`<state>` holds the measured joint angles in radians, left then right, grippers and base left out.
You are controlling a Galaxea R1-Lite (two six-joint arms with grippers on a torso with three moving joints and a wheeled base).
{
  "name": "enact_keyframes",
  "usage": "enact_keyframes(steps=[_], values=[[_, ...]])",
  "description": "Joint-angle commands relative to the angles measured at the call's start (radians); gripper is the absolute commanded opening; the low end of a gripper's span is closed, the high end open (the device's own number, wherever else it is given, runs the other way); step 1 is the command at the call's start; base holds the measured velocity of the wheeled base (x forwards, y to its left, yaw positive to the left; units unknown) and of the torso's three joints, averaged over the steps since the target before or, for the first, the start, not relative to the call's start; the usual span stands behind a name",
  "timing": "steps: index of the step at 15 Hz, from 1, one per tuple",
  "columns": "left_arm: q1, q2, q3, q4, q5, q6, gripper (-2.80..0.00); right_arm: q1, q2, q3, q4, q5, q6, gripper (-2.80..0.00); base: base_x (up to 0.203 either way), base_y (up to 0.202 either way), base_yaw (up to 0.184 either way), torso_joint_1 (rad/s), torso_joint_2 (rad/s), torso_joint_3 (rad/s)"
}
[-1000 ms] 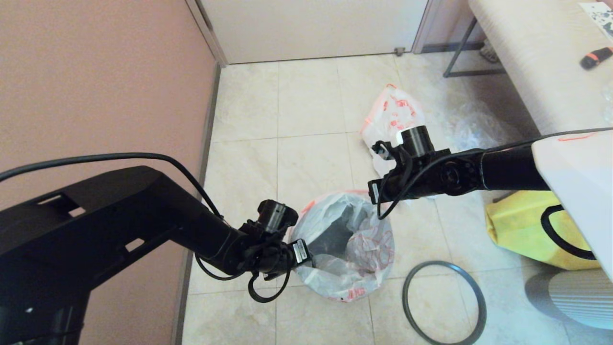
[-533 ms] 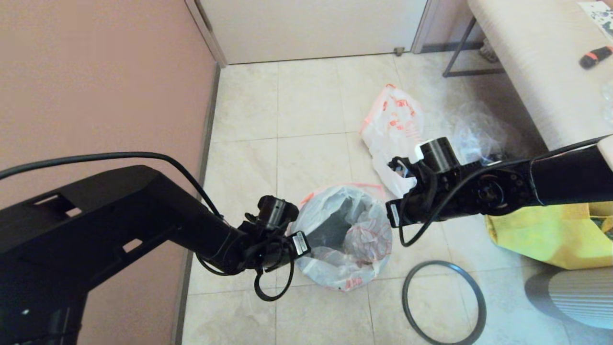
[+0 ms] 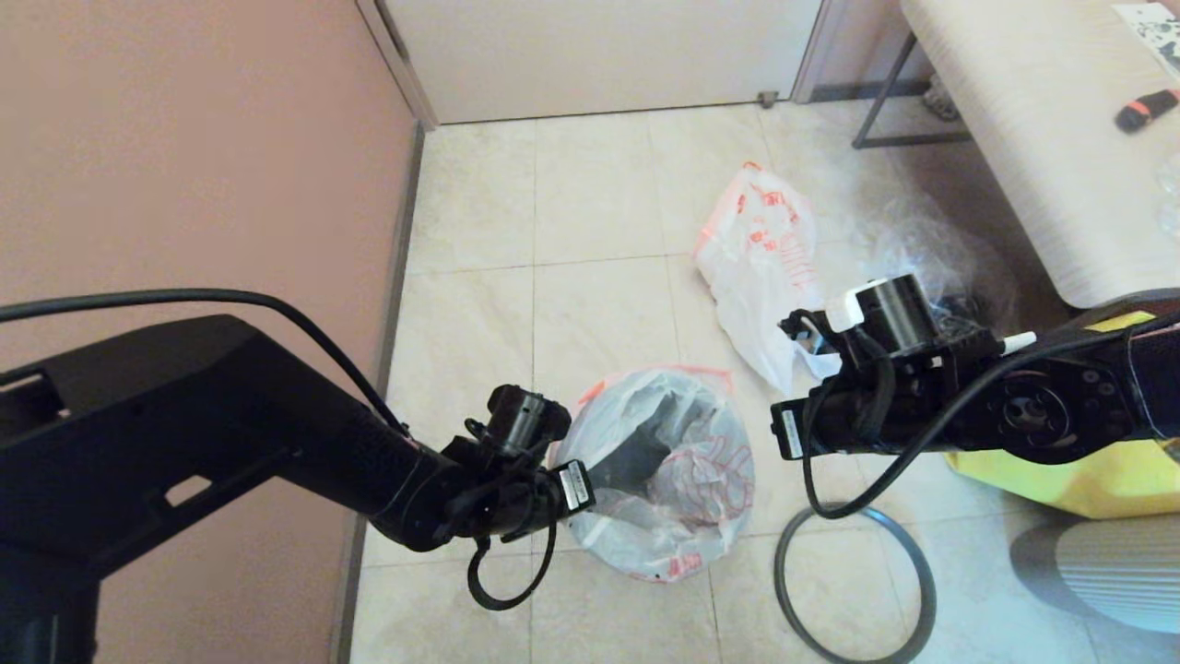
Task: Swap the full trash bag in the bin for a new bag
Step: Put the new garbage bag on the trash can
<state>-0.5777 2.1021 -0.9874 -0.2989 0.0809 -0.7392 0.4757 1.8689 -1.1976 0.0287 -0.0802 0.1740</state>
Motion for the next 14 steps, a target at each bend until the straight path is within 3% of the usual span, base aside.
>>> enact_keyframes(steps=[1,5,8,10,14], values=[[0.0,0.029,-0.004,-0.005,0.003,-0.005,0.0,0.007,-0.011,0.012,-0.002,-0.001,0.002,-2.8,0.0,0.0,0.0,0.0,0.0,0.0],[0.03,0.098,-0.058,-0.008,0.004,-0.002,0.0,0.012,-0.01,0.006,-0.004,-0.011,0.001,-2.8,0.0,0.0,0.0,0.0,0.0,0.0],[0.019,0.023,-0.013,0.004,-0.004,-0.001,0.0,0.018,-0.035,0.013,0.006,-0.032,0.001,-2.8,0.0,0.0,0.0,0.0,0.0,0.0],[-0.01,-0.006,0.022,0.07,-0.005,-0.002,0.0,0.024,-0.04,0.03,0.049,-0.062,0.001,-2.8,0.0,0.0,0.0,0.0,0.0,0.0],[0.013,-0.108,0.024,0.227,-0.003,0.008,0.0,0.046,-0.037,0.068,0.057,-0.105,0.001,-2.8,0.0,0.0,0.0,0.0,0.0,0.0]])
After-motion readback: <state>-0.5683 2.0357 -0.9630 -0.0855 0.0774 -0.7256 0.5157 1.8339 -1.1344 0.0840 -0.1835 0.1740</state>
